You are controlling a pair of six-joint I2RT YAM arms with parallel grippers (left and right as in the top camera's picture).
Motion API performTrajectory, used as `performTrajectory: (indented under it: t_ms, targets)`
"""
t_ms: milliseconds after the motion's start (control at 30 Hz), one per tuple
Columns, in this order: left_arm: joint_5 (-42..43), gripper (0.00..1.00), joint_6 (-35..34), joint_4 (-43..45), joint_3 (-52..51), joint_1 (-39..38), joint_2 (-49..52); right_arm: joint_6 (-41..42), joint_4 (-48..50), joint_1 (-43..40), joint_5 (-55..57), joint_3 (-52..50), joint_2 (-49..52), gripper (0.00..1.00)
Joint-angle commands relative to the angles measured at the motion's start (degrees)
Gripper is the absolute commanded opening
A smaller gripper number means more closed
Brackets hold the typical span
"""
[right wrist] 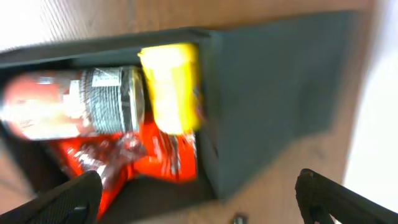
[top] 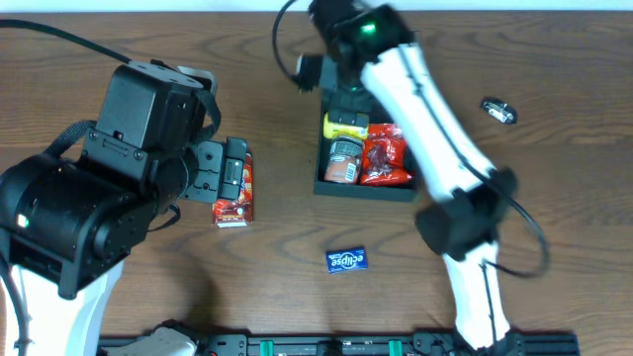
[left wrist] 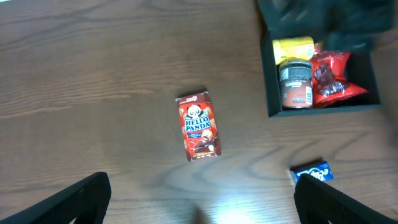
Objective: Pack container
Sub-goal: 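Release the Mentos beside the can and withdraw the right gripper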
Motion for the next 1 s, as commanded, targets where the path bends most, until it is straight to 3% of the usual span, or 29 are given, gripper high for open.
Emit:
performTrajectory:
  t_ms: [0, 333, 633, 767, 967]
  targets:
    - [-1.3, 0.95, -0.2, -4.5, -0.2, 0.2, -1.5, 8.0, -1.2, -2.1, -2.3, 2.0, -8.5, 0.99]
    - [-2.8, 0.95, -1.1, -4.3, -6.1, 0.2, -10.3, 17.2, -9.8, -11.3, -16.8, 2.0, -25.6, 0.99]
    - [-2.8, 0.95, -8.8, 3.3, -27.9, 0.2, -15.5, 27.6, -10.8, -12.3, -16.6, -3.5, -41.7, 0.99]
    - [-2.1, 0.95, -11.4, 10.6, -38.5, 0.2, -14.7, 33.9, -10.8, -12.3, -8.8, -11.6, -49.7, 0.99]
    - [-0.9, 0.95, -11.3, 23.1, -49.5, 0.3, -11.9, 42.9, -5.9, -12.3, -1.9, -34.8, -62.0, 0.99]
